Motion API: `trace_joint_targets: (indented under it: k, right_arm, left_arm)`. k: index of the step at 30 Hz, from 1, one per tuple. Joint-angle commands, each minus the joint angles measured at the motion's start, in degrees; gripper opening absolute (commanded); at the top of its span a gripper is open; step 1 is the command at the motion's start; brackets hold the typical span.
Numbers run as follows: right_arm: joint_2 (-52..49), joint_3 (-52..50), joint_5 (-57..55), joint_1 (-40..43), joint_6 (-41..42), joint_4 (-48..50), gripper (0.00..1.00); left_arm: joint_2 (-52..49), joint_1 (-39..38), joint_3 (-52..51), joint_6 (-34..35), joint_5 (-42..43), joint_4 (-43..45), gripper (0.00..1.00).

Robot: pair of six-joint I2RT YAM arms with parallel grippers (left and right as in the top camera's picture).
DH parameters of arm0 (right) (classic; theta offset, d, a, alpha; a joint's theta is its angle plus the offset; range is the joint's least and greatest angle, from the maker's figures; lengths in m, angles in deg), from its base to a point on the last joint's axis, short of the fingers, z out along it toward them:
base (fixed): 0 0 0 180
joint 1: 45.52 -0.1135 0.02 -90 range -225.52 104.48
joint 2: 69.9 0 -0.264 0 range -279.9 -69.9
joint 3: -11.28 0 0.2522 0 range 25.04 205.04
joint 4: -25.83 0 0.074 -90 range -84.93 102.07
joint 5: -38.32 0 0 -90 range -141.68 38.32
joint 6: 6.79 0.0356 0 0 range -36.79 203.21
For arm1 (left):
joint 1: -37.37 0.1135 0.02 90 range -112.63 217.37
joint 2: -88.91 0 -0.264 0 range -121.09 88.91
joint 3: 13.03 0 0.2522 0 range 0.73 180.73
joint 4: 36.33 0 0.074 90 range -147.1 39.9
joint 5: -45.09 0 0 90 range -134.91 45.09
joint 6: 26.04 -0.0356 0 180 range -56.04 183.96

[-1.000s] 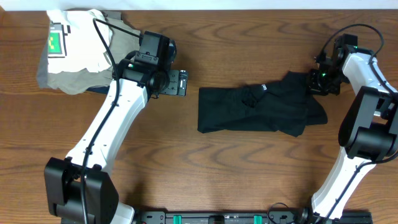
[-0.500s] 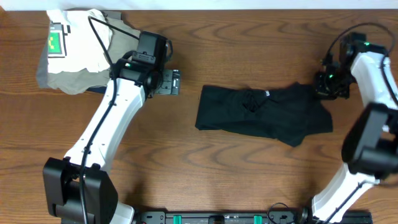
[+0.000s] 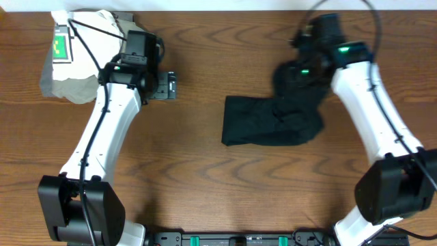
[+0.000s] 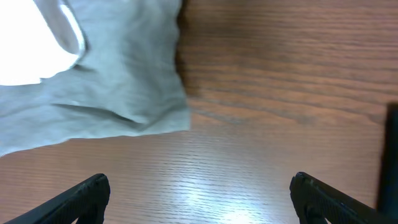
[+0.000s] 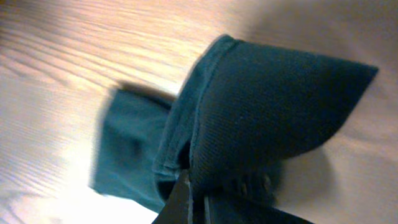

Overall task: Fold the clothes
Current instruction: 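Fold the right end leftward over the bundle with the right gripper, then press the folded black bundle down with the right gripper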

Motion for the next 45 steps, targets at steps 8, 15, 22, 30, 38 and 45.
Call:
trace_joint_targets:
  k: [8,15,22,30,38,45]
  right_arm:
    - [-3.8,0.1,-1.6,-15.8,8.6,10.3,0.02]
    - [-6.8,0.1,-0.6,-22.4,8.4,9.6,0.11]
    - [-6.7,0.1,-0.2,-28.2,7.3,0.1,0.19]
    - [-5.8,0.2,-2.5,-28.8,4.2,-8.2,0.34]
    - [-4.3,-0.1,-7.7,-22.8,-0.1,-8.0,0.61]
    - [-4.3,-3.0,-9.1,-22.3,-3.1,-7.4,0.65]
  left_arm:
    - [0.4,3.7,0.7,-0.9,-0.7,0.5,0.93]
    - [0.4,3.7,0.7,-0.9,-0.7,1.3,0.93]
    - [0.3,6.3,0.7,-0.9,-0.7,3.8,0.93]
    - [0.3,10.3,0.7,-0.9,2.7,4.7,0.93]
    - [-0.4,10.0,0.3,-0.9,9.7,4.0,0.93]
    - [-2.4,10.0,-0.1,-0.9,9.7,3.1,0.93]
